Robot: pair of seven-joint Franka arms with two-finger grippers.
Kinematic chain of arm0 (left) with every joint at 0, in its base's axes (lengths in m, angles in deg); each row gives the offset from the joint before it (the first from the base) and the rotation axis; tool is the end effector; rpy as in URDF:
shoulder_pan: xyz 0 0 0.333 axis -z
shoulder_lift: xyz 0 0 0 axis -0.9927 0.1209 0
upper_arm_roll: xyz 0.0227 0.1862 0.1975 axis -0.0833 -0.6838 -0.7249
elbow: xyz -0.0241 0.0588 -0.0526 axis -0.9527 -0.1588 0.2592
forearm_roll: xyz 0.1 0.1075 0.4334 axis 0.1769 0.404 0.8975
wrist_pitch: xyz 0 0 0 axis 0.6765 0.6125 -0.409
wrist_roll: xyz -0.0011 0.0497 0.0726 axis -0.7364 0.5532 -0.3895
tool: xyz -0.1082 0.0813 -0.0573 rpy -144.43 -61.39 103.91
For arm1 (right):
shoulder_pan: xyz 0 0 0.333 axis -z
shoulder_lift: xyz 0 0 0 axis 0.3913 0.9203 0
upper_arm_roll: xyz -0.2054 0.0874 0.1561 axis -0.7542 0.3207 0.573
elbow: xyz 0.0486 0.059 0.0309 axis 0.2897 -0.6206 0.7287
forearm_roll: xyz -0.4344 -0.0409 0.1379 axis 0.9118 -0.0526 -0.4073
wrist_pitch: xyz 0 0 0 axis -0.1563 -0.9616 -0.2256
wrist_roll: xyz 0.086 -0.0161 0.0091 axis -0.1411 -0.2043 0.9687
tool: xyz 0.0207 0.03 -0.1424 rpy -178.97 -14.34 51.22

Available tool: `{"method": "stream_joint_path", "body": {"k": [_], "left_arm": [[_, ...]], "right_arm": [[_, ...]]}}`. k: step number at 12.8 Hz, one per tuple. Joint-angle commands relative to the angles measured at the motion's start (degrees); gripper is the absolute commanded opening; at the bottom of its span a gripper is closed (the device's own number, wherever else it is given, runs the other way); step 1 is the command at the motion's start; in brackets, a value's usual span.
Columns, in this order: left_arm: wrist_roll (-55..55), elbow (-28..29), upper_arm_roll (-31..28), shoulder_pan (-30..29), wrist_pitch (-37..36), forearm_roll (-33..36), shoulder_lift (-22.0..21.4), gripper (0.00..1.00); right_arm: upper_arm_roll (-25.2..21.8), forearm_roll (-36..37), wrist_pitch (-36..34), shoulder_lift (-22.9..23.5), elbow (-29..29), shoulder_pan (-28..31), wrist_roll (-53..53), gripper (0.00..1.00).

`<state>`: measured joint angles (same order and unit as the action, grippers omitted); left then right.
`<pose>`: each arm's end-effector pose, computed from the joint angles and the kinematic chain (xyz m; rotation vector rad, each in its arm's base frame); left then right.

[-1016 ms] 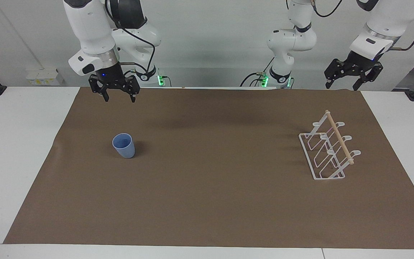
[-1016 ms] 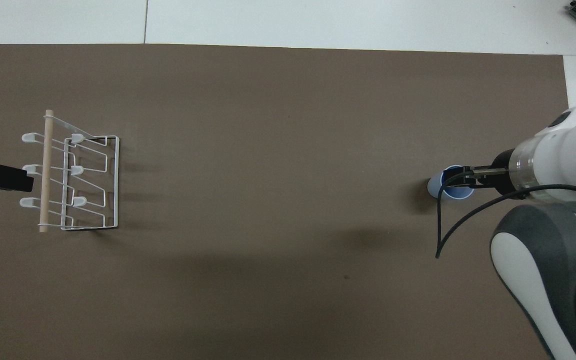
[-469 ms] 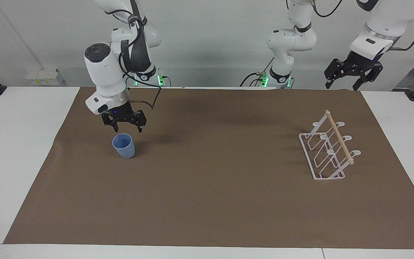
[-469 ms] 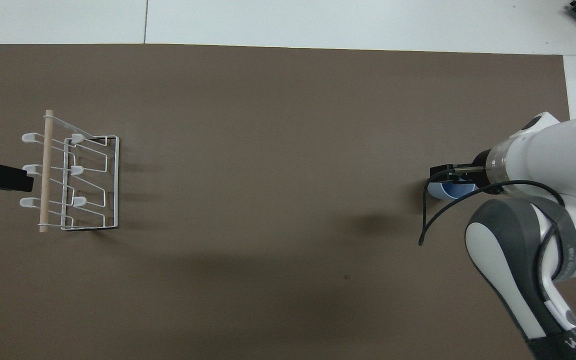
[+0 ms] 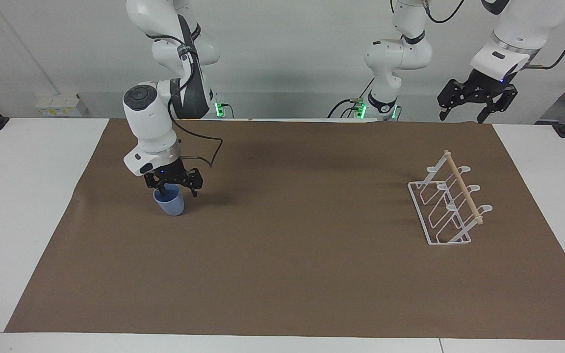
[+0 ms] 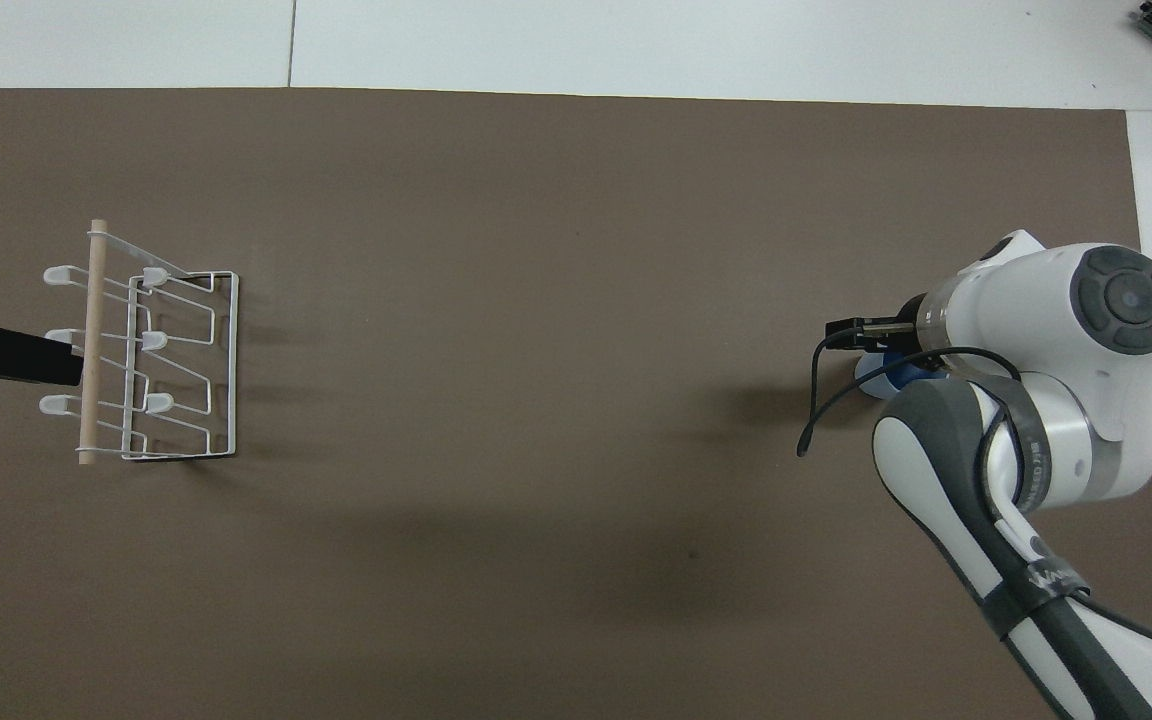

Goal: Hang cup on cup holder
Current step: 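Close the right gripper on the blue cup rim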

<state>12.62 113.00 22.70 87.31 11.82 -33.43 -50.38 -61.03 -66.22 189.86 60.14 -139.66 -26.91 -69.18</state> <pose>0.5803 -0.0533 0.5771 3.1091 -0.2389 0.0130 0.6246 0.0605 0.2737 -3.1350 0.0463 -0.1714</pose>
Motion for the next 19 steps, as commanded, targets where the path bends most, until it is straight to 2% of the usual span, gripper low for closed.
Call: {"method": "stream_joint_path", "body": {"k": [1, 5, 13, 15, 19], "left_arm": [[0.01, 1.25, -0.33, 0.41, 0.39, -0.46, -1.24, 1.00], [0.01, 1.33, -0.24, 0.41, 0.21, -0.46, -1.33, 1.00], [0.01, 1.33, -0.24, 0.32, -0.22, -0.46, -1.33, 1.00], [-0.08, 1.33, -0.33, 0.32, -0.31, -0.46, -1.33, 1.00], [-0.08, 1.33, -0.33, 0.41, -0.22, -0.46, -1.33, 1.00]], "right_arm": [[0.38, -0.83, 1.41, 0.44, -1.21, 0.80, 0.78, 1.00], [0.38, -0.83, 1.50, -0.09, -4.02, 0.80, 0.78, 1.00], [0.38, -0.83, 2.38, -0.09, -4.12, 0.89, 0.52, 1.00], [0.38, -0.83, 4.12, 0.08, -4.12, 0.89, 0.78, 0.81], [0.38, -0.83, 3.52, 0.08, -4.12, 1.07, 1.48, 0.31]]}}
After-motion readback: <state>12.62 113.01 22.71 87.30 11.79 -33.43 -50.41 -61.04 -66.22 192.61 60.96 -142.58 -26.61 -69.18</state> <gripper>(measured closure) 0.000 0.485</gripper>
